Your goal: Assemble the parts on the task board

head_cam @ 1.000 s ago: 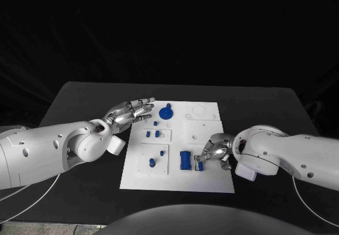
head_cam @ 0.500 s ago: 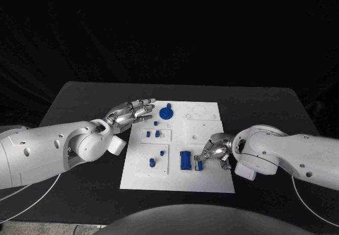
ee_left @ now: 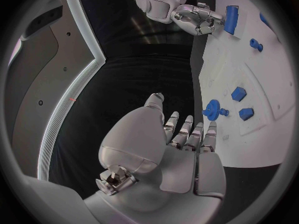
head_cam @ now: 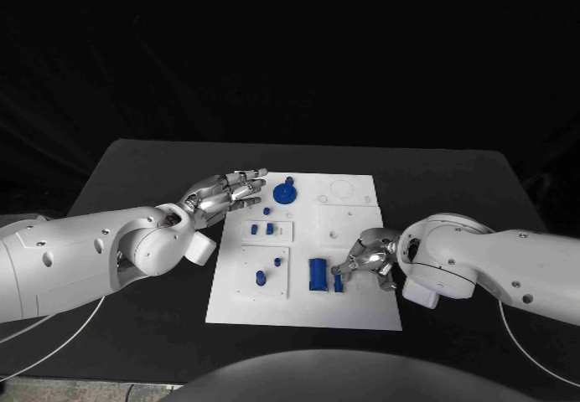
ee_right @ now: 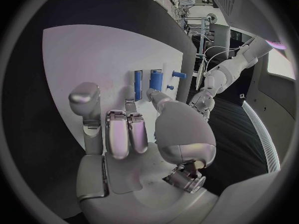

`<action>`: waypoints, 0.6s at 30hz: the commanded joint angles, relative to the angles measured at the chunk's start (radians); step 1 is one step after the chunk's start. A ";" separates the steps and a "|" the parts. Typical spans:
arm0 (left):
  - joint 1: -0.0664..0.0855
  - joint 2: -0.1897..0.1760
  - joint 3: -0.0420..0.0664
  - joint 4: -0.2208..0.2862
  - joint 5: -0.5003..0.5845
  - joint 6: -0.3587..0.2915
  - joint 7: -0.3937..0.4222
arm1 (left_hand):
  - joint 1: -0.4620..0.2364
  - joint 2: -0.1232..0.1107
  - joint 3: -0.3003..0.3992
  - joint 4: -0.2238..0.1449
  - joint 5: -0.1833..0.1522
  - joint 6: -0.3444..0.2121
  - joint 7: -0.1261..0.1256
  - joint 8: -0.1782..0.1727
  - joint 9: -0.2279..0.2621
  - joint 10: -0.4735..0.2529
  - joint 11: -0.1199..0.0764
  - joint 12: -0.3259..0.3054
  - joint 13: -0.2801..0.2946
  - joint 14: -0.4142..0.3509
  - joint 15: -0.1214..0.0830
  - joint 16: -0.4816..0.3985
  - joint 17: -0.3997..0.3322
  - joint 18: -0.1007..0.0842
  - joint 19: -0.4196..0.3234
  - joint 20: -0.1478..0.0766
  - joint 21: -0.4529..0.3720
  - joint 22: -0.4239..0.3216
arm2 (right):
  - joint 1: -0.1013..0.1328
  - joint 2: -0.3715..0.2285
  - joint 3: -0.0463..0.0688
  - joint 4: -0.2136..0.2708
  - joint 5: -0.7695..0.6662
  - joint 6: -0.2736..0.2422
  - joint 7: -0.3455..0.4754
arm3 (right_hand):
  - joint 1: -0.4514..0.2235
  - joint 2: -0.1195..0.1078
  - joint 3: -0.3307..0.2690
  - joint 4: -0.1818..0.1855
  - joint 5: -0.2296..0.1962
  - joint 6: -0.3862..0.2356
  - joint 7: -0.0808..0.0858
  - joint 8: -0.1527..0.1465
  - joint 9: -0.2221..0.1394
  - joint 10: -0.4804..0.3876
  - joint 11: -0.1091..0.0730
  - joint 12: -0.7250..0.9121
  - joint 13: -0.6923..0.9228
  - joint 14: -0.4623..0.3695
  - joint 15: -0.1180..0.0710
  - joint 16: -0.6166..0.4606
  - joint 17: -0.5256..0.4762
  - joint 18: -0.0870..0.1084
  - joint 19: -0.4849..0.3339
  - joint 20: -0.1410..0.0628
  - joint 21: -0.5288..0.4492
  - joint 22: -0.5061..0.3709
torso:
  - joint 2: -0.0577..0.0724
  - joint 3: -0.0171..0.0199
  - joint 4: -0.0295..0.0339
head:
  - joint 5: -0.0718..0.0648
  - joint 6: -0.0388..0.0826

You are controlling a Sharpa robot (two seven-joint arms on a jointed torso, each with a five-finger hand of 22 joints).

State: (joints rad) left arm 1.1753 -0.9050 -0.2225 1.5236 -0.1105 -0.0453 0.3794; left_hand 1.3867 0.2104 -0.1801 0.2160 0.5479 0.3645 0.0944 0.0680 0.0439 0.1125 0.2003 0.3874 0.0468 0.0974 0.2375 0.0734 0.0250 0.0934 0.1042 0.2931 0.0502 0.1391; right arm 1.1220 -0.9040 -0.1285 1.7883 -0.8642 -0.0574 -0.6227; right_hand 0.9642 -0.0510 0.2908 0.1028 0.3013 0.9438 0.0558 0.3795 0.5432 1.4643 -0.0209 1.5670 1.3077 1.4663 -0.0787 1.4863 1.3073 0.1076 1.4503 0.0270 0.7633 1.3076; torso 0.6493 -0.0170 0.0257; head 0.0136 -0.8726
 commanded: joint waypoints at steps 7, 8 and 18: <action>-0.001 0.002 0.001 0.000 -0.006 0.024 0.003 | 0.012 0.002 0.000 -0.005 0.005 -0.003 0.001 0.002 0.000 -0.002 0.006 -0.005 0.000 0.006 0.001 0.007 0.001 -0.008 0.007 0.001 0.005 -0.001 | -0.001 0.002 0.000 0.000 -0.011 0.021 -0.002 | -0.034 0.004 -0.066 0.035 -0.135 -0.006 0.004 0.000 0.010 0.107 0.006 0.004 0.263 0.071 -0.002 0.001 0.078 0.019 -0.001 0.001 -0.007 0.093 | 0.000 0.0002 -0.0003 | 0.002 0.000; -0.001 0.002 0.001 -0.001 -0.006 0.024 0.003 | 0.012 0.002 0.000 -0.005 0.005 -0.003 0.001 0.002 0.000 -0.002 0.006 -0.005 0.000 0.006 0.001 0.007 0.001 -0.008 0.007 0.001 0.005 -0.001 | -0.001 0.001 0.000 -0.001 -0.012 0.020 -0.002 | -0.036 0.006 -0.071 0.039 -0.142 -0.004 0.003 0.001 0.011 0.107 0.006 0.004 0.263 0.071 -0.002 0.001 0.078 0.019 -0.001 0.000 -0.007 0.093 | 0.000 0.0001 -0.0002 | 0.002 0.000; -0.001 -0.001 0.000 0.004 -0.007 0.020 0.024 | 0.012 0.003 0.000 -0.005 0.005 0.000 0.001 0.003 0.001 -0.001 0.006 -0.003 0.000 0.008 0.002 0.008 0.002 -0.008 0.007 0.001 0.005 0.000 | 0.000 -0.025 0.001 0.018 -0.012 -0.050 0.039 | -0.079 0.036 -0.112 0.101 -0.145 0.013 -0.005 0.020 0.027 0.107 -0.001 0.004 0.263 0.072 -0.007 0.003 0.081 0.020 0.000 -0.003 -0.012 0.093 | -0.002 0.0009 0.0006 | 0.007 0.000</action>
State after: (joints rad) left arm 1.1748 -0.9058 -0.2225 1.5233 -0.1105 -0.0430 0.3771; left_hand 1.3907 0.2144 -0.1801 0.2160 0.5479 0.3645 0.0944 0.0680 0.0439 0.1125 0.2003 0.3873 0.0468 0.0974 0.2375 0.0773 0.0250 0.0933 0.1041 0.2931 0.0502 0.1391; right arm 1.1217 -0.9223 -0.1281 1.8001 -0.8685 -0.0638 -0.6158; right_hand 0.8935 -0.0149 0.1806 0.1946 0.1601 0.9511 0.0507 0.3954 0.5689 1.4642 -0.0208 1.5670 1.3076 1.4664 -0.0787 1.4863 1.3081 0.1076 1.4503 0.0269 0.7550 1.3074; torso 0.6491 -0.0167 0.0253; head 0.0194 -0.8726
